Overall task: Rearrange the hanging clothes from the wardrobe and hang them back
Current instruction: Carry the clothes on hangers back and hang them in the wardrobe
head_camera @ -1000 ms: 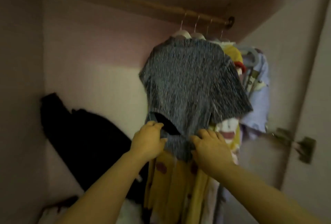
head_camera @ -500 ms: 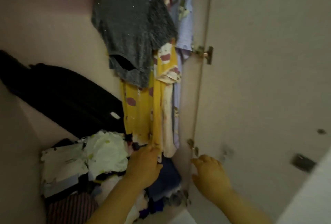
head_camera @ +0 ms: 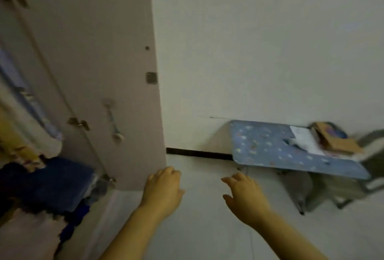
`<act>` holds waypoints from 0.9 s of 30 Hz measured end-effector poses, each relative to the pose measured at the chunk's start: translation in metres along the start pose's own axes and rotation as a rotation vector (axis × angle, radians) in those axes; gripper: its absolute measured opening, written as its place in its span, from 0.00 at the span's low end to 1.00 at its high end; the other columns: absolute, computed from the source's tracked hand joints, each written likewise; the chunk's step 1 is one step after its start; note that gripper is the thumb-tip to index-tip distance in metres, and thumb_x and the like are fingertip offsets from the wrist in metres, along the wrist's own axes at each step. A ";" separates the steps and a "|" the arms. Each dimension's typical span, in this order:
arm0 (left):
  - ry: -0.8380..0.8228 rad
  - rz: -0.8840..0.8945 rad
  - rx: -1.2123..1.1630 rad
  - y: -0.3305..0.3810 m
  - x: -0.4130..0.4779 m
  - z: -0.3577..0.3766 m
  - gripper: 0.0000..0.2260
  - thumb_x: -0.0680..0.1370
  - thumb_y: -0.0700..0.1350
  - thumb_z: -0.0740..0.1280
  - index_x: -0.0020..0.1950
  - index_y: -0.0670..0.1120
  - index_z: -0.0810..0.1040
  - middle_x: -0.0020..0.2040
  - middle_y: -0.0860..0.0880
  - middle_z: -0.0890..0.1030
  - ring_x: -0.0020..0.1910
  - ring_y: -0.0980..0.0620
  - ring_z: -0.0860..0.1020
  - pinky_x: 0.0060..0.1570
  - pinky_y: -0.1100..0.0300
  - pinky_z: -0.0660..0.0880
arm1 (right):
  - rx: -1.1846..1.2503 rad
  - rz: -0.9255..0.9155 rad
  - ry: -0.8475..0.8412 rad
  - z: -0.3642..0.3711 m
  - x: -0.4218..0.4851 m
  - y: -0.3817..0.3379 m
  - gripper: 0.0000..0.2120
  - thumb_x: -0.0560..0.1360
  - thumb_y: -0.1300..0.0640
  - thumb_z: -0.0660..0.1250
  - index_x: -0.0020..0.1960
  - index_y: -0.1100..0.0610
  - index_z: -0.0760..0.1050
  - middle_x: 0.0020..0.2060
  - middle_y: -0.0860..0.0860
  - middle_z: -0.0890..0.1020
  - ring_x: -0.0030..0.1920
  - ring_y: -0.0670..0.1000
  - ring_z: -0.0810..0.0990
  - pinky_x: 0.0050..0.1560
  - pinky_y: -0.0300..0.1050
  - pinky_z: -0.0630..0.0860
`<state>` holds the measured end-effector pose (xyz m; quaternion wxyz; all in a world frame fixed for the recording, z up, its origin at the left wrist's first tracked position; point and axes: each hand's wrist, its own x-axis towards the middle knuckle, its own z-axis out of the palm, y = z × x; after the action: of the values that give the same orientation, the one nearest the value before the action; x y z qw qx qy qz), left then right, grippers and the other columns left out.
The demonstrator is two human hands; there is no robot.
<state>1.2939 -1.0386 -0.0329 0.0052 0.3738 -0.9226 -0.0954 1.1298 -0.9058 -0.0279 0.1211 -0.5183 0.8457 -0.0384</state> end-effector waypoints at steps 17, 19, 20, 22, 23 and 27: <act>-0.182 0.967 0.112 0.551 -0.122 0.109 0.22 0.78 0.57 0.59 0.70 0.52 0.64 0.67 0.52 0.68 0.66 0.51 0.68 0.62 0.57 0.63 | 0.069 0.996 0.178 0.017 -0.489 0.371 0.22 0.76 0.48 0.58 0.70 0.46 0.64 0.63 0.48 0.71 0.63 0.52 0.70 0.59 0.42 0.65; -0.180 1.061 0.125 0.618 -0.154 0.122 0.22 0.77 0.57 0.60 0.70 0.53 0.65 0.67 0.53 0.69 0.65 0.51 0.69 0.62 0.57 0.64 | 0.075 1.105 0.205 0.019 -0.547 0.404 0.21 0.76 0.49 0.58 0.69 0.46 0.66 0.62 0.49 0.72 0.62 0.53 0.71 0.57 0.43 0.66; -0.178 1.103 0.131 0.648 -0.168 0.126 0.22 0.77 0.57 0.61 0.69 0.53 0.65 0.66 0.53 0.70 0.65 0.51 0.69 0.61 0.58 0.65 | 0.074 1.152 0.215 0.020 -0.572 0.418 0.20 0.76 0.48 0.58 0.68 0.46 0.66 0.62 0.49 0.73 0.62 0.54 0.71 0.57 0.44 0.66; -0.191 1.185 0.122 0.703 -0.198 0.135 0.21 0.76 0.57 0.62 0.68 0.53 0.67 0.65 0.53 0.70 0.64 0.51 0.70 0.60 0.57 0.67 | 0.093 1.233 0.233 0.026 -0.619 0.445 0.21 0.76 0.48 0.59 0.68 0.47 0.66 0.63 0.49 0.72 0.63 0.53 0.70 0.59 0.44 0.66; -0.201 1.219 0.120 0.727 -0.211 0.139 0.21 0.76 0.56 0.62 0.67 0.52 0.67 0.64 0.53 0.71 0.64 0.50 0.70 0.60 0.56 0.68 | 0.110 1.266 0.244 0.029 -0.639 0.457 0.22 0.76 0.48 0.59 0.69 0.47 0.65 0.64 0.49 0.71 0.64 0.53 0.69 0.60 0.44 0.66; -0.211 1.362 0.187 0.812 -0.248 0.160 0.20 0.76 0.58 0.61 0.65 0.52 0.68 0.63 0.52 0.71 0.63 0.50 0.70 0.58 0.57 0.67 | 0.173 1.398 0.278 0.039 -0.698 0.504 0.24 0.76 0.50 0.60 0.71 0.46 0.63 0.65 0.49 0.70 0.64 0.52 0.69 0.62 0.44 0.65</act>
<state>0.9003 -0.2695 -0.0289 -0.0582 -0.3005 -0.9516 -0.0269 1.0048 -0.0531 -0.0462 0.0491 0.1657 0.9813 -0.0844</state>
